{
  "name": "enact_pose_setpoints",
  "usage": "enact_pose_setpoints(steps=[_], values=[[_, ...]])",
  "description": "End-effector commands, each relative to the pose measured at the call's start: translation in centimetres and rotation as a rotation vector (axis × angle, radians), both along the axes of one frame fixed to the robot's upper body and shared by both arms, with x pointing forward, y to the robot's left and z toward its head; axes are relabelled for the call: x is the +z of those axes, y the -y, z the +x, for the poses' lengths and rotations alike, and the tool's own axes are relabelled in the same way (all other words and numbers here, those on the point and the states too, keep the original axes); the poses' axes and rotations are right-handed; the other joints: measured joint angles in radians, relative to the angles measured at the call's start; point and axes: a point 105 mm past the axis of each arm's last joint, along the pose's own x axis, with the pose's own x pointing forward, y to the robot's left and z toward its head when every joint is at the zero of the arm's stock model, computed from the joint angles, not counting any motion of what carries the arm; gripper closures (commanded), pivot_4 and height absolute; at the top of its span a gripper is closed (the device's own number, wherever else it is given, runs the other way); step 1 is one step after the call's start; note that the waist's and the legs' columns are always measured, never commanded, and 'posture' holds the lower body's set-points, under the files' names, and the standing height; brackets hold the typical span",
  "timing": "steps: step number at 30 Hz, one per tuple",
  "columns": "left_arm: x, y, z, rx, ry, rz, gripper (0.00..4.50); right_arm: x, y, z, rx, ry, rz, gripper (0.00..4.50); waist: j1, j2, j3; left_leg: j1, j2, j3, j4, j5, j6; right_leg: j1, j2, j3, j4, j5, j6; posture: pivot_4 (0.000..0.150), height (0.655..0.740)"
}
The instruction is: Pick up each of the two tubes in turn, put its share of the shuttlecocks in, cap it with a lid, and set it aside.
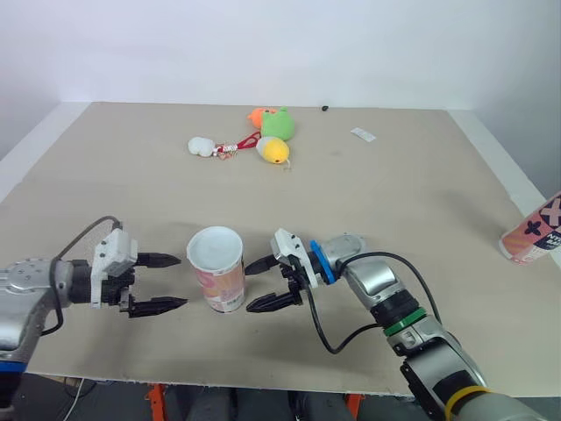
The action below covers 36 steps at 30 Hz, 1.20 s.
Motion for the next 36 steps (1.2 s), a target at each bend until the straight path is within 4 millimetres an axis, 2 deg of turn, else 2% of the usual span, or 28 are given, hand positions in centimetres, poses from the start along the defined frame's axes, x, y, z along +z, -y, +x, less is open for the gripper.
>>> enact_pose_setpoints(steps=[1,11,24,30,36], values=[[0.2,0.6,1.0,-0.02,0.083,-0.001,0.0,1.7,-0.3,0.0,0.019,0.063,0.03,0.42,0.002,0.0,0.0,0.0,0.0,0.0,0.0,0.0,0.0,0.0,0.0,0.0,0.0,0.0,0.0,0.15,0.7323],[0.1,3.0,2.0,-0.081,0.119,-0.041,0.0,1.9,-0.6,-0.1,0.011,0.072,0.038,0.42,0.001,0.0,0.0,0.0,0.0,0.0,0.0,0.0,0.0,0.0,0.0,0.0,0.0,0.0,0.0,0.15,0.7323],[-0.2,4.2,2.9,-0.115,0.136,-0.062,0.0,2.2,-1.2,-0.2,0.026,0.063,0.04,0.42,0.001,0.0,0.0,0.0,0.0,0.0,0.0,0.0,0.0,0.0,0.001,0.0,0.0,0.0,0.0,0.15,0.7323],[0.4,5.4,3.0,-0.127,0.15,-0.074,0.0,1.9,-1.8,-1.1,0.077,0.009,0.03,0.42,0.001,0.0,0.0,0.0,0.0,0.0,0.0,0.0,0.0,0.0,0.001,0.0,0.0,0.0,0.001,0.15,0.7323],[1.1,6.0,3.1,-0.129,0.152,-0.078,0.0,1.5,-2.7,-1.2,0.086,-0.02,0.034,0.42,0.001,-0.001,0.0,0.0,0.0,-0.001,0.0,0.0,0.0,0.0,0.001,0.0,0.0,0.0,0.001,0.15,0.7323]])
